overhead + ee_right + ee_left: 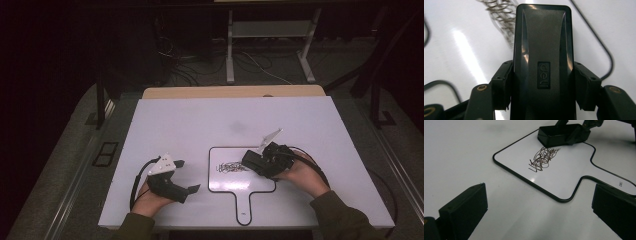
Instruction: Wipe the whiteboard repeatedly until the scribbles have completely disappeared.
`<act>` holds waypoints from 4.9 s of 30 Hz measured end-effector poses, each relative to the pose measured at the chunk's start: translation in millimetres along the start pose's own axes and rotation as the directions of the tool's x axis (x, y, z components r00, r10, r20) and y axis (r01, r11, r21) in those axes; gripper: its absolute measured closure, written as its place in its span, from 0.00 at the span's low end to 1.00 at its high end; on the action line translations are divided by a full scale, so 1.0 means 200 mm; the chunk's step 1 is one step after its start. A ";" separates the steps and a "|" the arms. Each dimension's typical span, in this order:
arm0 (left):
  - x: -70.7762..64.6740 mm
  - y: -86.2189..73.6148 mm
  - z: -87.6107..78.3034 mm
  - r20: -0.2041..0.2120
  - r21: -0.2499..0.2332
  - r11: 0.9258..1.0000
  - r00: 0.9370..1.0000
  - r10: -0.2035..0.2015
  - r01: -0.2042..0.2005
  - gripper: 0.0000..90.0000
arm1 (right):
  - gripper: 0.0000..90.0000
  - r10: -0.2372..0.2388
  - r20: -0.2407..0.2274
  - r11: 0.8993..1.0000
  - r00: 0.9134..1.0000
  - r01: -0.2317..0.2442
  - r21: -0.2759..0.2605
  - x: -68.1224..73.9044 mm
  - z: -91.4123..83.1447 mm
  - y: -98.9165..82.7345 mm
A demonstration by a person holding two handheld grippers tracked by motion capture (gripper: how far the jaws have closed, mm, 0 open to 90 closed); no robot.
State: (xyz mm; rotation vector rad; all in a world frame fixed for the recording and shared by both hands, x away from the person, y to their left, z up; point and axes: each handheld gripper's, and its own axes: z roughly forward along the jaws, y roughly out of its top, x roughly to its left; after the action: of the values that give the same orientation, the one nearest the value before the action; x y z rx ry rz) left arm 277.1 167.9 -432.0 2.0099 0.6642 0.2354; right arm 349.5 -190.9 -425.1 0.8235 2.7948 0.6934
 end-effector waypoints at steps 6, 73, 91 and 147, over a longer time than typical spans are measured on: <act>0.00 0.00 0.00 0.000 -0.003 1.000 1.000 -0.002 0.002 0.00 | 0.43 0.045 0.020 0.999 0.999 -0.044 -0.005 -0.09 0.02 0.03; 0.00 0.00 0.00 0.001 0.004 1.000 1.000 -0.001 0.001 0.00 | 0.43 -0.035 -0.008 0.999 0.999 0.035 0.039 0.02 0.06 0.14; 0.00 0.00 0.00 0.001 0.004 1.000 1.000 -0.001 0.001 0.00 | 0.43 -0.028 0.000 0.999 1.000 0.028 0.042 0.00 0.10 0.21; 0.00 0.00 0.00 -0.001 0.002 1.000 1.000 0.002 -0.002 0.00 | 0.43 -0.096 -0.034 0.992 0.995 0.098 0.075 0.11 0.11 0.27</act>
State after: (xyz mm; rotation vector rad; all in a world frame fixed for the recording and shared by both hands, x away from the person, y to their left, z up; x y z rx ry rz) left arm 276.6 167.3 -432.0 2.0125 0.6635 0.2363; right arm 363.6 -130.4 -420.0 0.6892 2.8821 0.5911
